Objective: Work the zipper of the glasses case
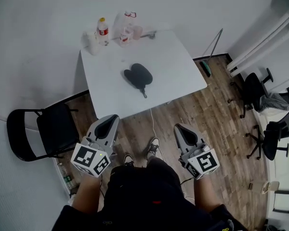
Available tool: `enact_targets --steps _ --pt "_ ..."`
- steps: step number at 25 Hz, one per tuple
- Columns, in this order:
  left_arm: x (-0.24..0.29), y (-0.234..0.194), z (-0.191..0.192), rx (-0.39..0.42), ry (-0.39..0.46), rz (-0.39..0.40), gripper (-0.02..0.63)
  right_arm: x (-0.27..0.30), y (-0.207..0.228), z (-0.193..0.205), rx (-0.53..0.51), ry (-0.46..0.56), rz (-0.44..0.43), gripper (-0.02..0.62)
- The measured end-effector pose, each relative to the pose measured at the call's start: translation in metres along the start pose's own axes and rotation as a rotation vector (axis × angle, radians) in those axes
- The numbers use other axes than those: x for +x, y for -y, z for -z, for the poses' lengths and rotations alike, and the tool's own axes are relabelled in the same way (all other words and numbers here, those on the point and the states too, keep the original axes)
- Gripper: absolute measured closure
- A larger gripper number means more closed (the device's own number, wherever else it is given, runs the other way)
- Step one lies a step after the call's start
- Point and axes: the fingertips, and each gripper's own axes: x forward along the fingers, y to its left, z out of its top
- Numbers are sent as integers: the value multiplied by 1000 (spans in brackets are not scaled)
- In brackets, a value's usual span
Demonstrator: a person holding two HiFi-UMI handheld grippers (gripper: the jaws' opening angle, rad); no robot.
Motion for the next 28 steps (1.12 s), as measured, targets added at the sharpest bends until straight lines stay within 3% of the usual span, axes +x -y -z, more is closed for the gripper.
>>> enact_targets --steps 8,13,17,24,28 --pt "40 -21 -5 -7 6 -52 581 62 37 2 -4 0 -94 574" --pt "96 -33 -14 -4 2 -87 581 99 93 1 40 -3 -124 574" --pt "149 -38 -25 -60 24 -81 581 127 145 9 70 -16 -160 574" --pt "195 -54 -16 -81 -14 -229 581 180 203 31 101 -72 -276 572" --pt "200 -66 -5 -101 -45 -287 581 215 208 46 111 -123 -328 572"
